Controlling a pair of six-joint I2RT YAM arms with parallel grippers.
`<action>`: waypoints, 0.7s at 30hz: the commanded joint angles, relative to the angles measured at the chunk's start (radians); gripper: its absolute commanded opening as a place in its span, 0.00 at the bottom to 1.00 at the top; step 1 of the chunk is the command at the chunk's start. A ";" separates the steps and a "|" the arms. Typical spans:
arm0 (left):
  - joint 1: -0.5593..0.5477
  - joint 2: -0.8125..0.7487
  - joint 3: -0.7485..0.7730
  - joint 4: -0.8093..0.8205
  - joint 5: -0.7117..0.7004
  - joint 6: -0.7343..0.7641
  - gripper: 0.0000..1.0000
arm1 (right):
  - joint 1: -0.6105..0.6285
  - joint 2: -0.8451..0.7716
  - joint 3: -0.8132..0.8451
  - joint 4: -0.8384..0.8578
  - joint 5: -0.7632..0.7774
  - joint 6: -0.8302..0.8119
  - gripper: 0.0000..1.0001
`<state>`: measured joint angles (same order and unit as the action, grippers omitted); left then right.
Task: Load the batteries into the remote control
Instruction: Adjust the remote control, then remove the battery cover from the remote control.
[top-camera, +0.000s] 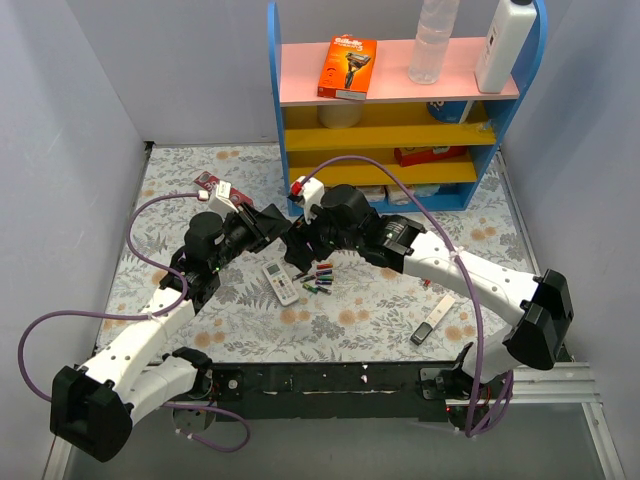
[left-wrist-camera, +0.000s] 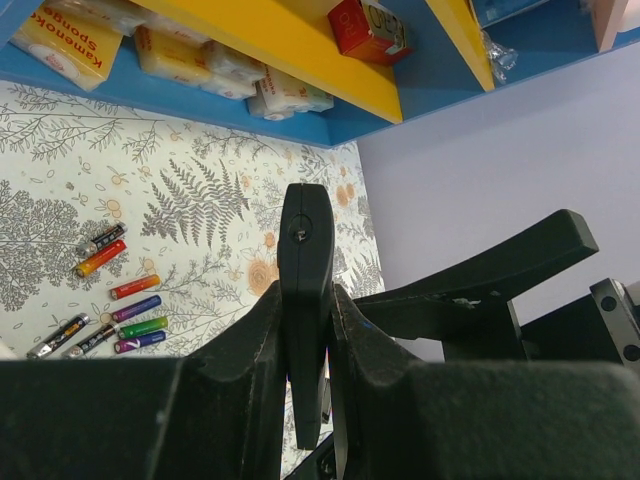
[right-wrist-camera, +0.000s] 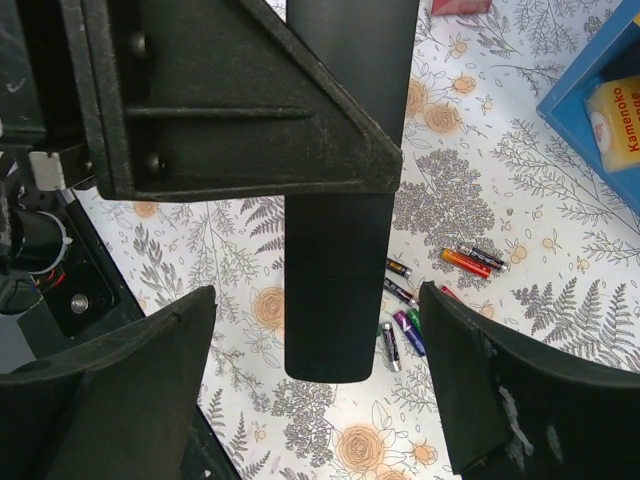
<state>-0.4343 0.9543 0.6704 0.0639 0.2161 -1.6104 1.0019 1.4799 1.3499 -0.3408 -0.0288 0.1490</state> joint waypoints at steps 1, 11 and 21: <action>-0.004 -0.028 0.044 -0.006 -0.011 0.014 0.00 | 0.004 0.013 0.058 -0.004 -0.002 -0.026 0.85; -0.003 -0.032 0.055 -0.010 0.002 0.010 0.00 | 0.004 0.043 0.055 -0.006 -0.011 -0.029 0.71; -0.003 -0.035 0.075 -0.052 -0.024 0.033 0.00 | 0.006 0.034 0.045 -0.024 -0.014 -0.031 0.47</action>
<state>-0.4343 0.9497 0.6918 0.0441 0.2165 -1.6066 1.0016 1.5349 1.3651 -0.3645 -0.0296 0.1276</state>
